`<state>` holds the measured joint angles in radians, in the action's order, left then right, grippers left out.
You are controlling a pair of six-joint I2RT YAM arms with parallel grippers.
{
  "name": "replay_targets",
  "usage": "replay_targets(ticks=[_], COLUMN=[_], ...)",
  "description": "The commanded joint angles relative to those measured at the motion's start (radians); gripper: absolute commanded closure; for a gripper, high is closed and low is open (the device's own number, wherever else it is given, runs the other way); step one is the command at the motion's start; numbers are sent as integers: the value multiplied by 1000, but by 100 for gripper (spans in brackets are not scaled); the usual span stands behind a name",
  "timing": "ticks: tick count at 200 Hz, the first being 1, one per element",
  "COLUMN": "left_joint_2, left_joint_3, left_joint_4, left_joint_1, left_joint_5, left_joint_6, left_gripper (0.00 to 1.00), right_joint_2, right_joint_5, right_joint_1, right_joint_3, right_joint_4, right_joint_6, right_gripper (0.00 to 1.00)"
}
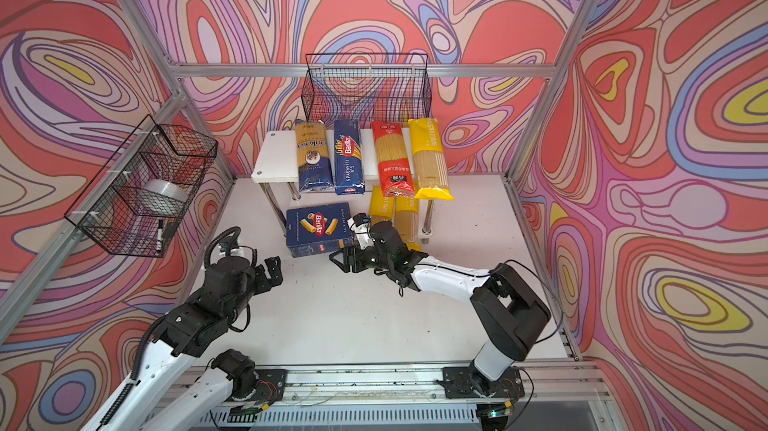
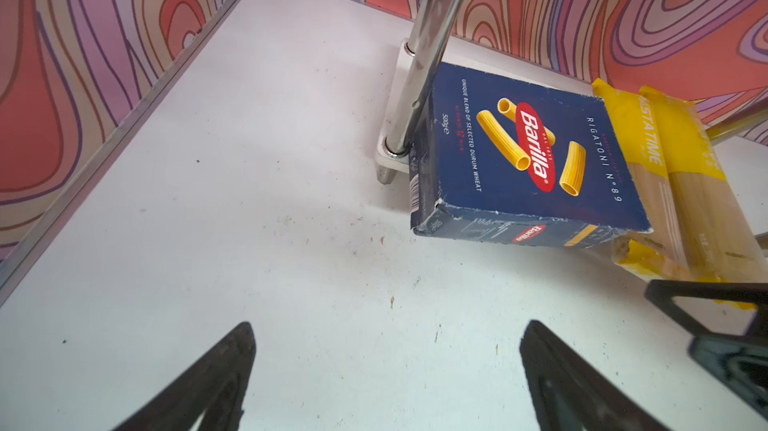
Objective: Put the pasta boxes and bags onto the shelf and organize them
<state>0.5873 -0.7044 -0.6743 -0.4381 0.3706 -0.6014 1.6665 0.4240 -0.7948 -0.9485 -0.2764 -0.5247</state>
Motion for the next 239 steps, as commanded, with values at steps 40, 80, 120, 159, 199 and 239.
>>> replay_targets(ticks=[40,80,120,159,199,239], left_joint_2=[-108,-145,-151,-111,-111,-108], left_joint_3=[17,34,56,63,75,81], left_joint_4=[-217,-212,-177,-167,-130,-121], left_joint_1=[5,5,5,5,5,5], left_joint_5=[8,-9,-3,-7,-14,-6], left_joint_6=[-108,-119,-104,-96,-76,-68], left_gripper=[0,0,0,0,0,0], right_joint_2=[192,285,361,422,462,522], right_joint_5=[57,23,22,30,4,32], right_joint_1=[-80,-89,-89,-89,-72,-31], right_joint_3=[-108,-190,-261,-332,-365,-426], right_joint_4=[-254,-296,-306,-303,-314,-308], right_joint_6=[-47,-56,-47,-44,-44,-58], right_gripper=[24,24,24,24,24,24])
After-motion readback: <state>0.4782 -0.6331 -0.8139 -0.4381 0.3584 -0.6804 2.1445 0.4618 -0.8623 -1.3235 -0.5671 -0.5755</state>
